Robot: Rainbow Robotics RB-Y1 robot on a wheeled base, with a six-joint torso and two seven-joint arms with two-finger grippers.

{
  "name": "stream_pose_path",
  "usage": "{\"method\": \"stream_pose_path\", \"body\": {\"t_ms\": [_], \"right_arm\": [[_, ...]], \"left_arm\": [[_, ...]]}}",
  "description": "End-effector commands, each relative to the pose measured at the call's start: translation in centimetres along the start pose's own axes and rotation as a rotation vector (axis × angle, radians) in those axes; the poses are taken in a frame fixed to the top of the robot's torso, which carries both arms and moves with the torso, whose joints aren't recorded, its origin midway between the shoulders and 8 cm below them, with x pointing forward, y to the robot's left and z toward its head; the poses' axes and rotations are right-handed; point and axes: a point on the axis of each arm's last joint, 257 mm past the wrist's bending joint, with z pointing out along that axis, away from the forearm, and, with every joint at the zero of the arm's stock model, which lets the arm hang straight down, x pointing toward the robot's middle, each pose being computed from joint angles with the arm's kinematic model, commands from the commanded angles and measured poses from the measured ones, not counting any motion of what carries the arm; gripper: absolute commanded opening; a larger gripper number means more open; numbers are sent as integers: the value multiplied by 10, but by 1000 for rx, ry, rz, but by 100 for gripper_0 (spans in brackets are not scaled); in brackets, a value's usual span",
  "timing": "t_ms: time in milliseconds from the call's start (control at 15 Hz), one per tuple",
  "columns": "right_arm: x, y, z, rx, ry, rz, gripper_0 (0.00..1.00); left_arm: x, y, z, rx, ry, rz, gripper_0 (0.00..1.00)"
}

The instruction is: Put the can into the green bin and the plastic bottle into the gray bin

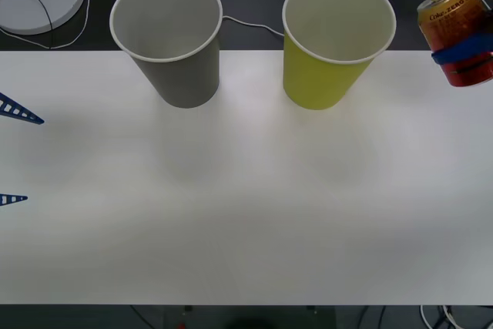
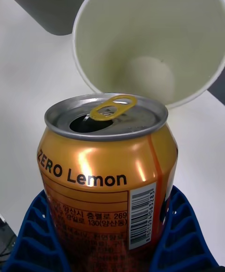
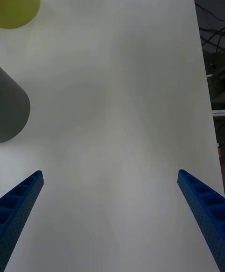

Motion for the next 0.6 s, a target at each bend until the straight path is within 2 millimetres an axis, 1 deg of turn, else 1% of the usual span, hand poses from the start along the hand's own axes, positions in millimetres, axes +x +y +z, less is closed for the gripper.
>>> {"method": "stream_pose_path", "body": {"t_ms": [67, 333, 600], "right_arm": [[-22, -10, 8, 15, 29, -24, 0], [-56, -21, 24, 35, 42, -39, 0], [-95, -38, 50, 121, 33, -87, 0]], "left_arm": [[0, 0, 0, 0, 0, 0, 100], [0, 0, 0, 0, 0, 0, 100], [0, 0, 0, 0, 0, 0, 100]]}}
